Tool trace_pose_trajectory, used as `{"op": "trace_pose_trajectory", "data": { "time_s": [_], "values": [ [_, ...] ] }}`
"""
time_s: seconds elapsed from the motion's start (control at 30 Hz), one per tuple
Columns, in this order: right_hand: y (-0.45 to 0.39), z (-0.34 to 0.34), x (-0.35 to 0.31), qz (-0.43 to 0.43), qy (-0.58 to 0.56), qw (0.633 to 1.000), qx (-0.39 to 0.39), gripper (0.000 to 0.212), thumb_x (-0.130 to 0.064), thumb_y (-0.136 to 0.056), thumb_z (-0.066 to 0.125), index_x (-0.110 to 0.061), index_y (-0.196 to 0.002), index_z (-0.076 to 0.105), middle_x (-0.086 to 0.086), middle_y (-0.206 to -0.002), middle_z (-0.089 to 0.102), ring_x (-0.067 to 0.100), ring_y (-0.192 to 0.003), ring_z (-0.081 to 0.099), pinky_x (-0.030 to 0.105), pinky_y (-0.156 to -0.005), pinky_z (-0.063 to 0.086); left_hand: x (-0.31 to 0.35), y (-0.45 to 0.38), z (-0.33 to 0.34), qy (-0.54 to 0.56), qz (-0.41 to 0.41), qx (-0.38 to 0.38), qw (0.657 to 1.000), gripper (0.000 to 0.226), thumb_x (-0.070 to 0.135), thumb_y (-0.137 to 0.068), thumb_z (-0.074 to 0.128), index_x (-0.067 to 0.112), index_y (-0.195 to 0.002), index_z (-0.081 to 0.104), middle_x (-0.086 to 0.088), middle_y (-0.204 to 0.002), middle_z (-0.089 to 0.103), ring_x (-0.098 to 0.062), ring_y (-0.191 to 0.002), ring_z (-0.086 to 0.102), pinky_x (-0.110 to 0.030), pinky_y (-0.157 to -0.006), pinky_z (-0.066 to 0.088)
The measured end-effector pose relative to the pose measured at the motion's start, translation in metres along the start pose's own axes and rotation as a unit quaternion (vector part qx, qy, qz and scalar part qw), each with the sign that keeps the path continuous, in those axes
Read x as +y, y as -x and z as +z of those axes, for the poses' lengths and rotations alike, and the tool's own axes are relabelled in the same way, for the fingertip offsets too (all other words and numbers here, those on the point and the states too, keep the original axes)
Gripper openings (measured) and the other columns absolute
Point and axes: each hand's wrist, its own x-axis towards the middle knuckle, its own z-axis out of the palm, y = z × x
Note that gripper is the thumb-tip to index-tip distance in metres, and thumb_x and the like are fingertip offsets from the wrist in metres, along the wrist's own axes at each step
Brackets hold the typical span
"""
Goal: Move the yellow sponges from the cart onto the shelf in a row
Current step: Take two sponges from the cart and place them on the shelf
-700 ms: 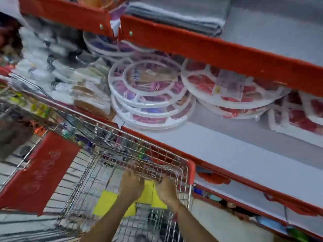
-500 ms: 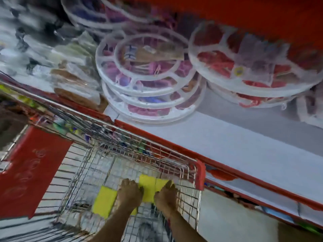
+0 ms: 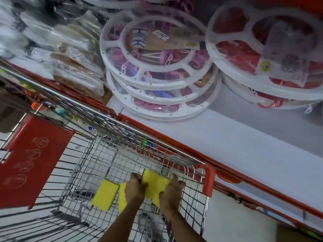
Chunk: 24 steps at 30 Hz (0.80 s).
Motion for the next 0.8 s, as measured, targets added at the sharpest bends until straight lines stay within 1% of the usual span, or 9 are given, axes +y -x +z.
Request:
{"op": "trace_pose_trajectory", "data": {
  "time_s": [0.1,0.2,0.4,0.47,0.53,0.6,0.67,0.73,0.8],
  "values": [
    [0.007,-0.011,-0.005,-0.014,-0.002,1.0,-0.011,0.078,-0.001,-0.081,0.061,-0.019,-0.144,0.02,0.012,-0.118,0.058,0.026,-0.101,0.059,0.028,-0.071,0.047,0.007,0.012,-0.007,0.013,0.009,0.005,1.0,0.043,0.01,-0.078,0.073,0.002,-0.114,0.05,-0.02,-0.101,0.072,-0.035,-0.092,0.066,-0.037,-0.072,0.049],
    [0.011,-0.024,-0.006,-0.036,-0.037,0.999,-0.014,0.075,-0.002,-0.079,0.06,-0.016,-0.143,0.025,0.01,-0.1,0.069,0.025,-0.083,0.063,0.028,-0.061,0.044,0.011,0.026,-0.019,0.03,0.024,0.012,0.999,0.044,0.013,-0.079,0.074,-0.001,-0.115,0.053,-0.022,-0.102,0.071,-0.036,-0.095,0.065,-0.037,-0.072,0.048],
    [0.041,-0.076,-0.016,-0.065,-0.188,0.979,-0.039,0.043,-0.004,-0.073,0.068,-0.01,-0.114,0.053,0.016,-0.1,0.071,0.023,-0.071,0.062,0.028,-0.055,0.053,0.02,0.06,-0.056,0.102,0.101,0.031,0.989,0.023,0.018,-0.078,0.076,0.01,-0.097,0.065,-0.022,-0.106,0.071,-0.036,-0.097,0.065,-0.045,-0.081,0.054],
    [0.053,-0.094,-0.016,-0.095,-0.223,0.969,-0.038,0.037,-0.002,-0.073,0.069,-0.017,-0.105,0.057,0.007,-0.089,0.071,0.017,-0.068,0.064,0.023,-0.056,0.054,0.029,0.074,-0.072,0.13,0.12,0.03,0.984,0.032,0.017,-0.078,0.076,0.003,-0.106,0.066,-0.021,-0.109,0.07,-0.036,-0.102,0.064,-0.046,-0.086,0.053],
    [0.065,-0.114,-0.015,-0.12,-0.252,0.96,-0.039,0.032,-0.002,-0.074,0.07,-0.025,-0.092,0.057,-0.009,-0.08,0.063,0.004,-0.069,0.061,0.012,-0.057,0.051,0.036,0.087,-0.089,0.173,0.14,0.001,0.975,0.026,0.01,-0.081,0.073,0.004,-0.105,0.066,-0.017,-0.101,0.071,-0.035,-0.101,0.063,-0.046,-0.091,0.051],
    [0.081,-0.142,-0.017,-0.149,-0.285,0.946,-0.039,0.036,-0.003,-0.075,0.07,-0.022,-0.1,0.054,-0.012,-0.082,0.056,-0.002,-0.071,0.054,0.004,-0.05,0.043,0.048,0.1,-0.107,0.204,0.164,-0.037,0.964,0.021,0.005,-0.08,0.072,0.007,-0.1,0.065,-0.016,-0.099,0.07,-0.035,-0.1,0.063,-0.049,-0.095,0.051],
    [0.092,-0.168,-0.017,-0.16,-0.309,0.937,-0.029,0.042,-0.007,-0.074,0.073,-0.019,-0.109,0.054,-0.001,-0.095,0.062,0.01,-0.08,0.06,0.01,-0.059,0.047,0.062,0.11,-0.123,0.228,0.17,-0.058,0.957,0.027,0.006,-0.076,0.076,0.001,-0.101,0.065,-0.022,-0.103,0.069,-0.037,-0.1,0.065,-0.051,-0.094,0.052],
    [0.105,-0.199,-0.019,-0.184,-0.332,0.925,-0.006,0.038,-0.008,-0.073,0.075,-0.019,-0.105,0.056,0.01,-0.106,0.067,0.021,-0.09,0.064,0.03,-0.076,0.056,0.083,0.13,-0.142,0.252,0.188,-0.087,0.945,0.029,0.008,-0.076,0.076,0.003,-0.101,0.062,-0.019,-0.1,0.068,-0.034,-0.095,0.065,-0.048,-0.092,0.054],
    [0.119,-0.234,-0.022,-0.203,-0.35,0.915,0.007,0.041,-0.01,-0.074,0.076,-0.013,-0.11,0.058,0.015,-0.107,0.068,0.028,-0.096,0.066,0.046,-0.087,0.055,0.108,0.15,-0.158,0.263,0.217,-0.107,0.934,0.03,0.012,-0.076,0.077,0.004,-0.101,0.062,-0.015,-0.101,0.068,-0.033,-0.095,0.067,-0.047,-0.087,0.056]
  ]
}}
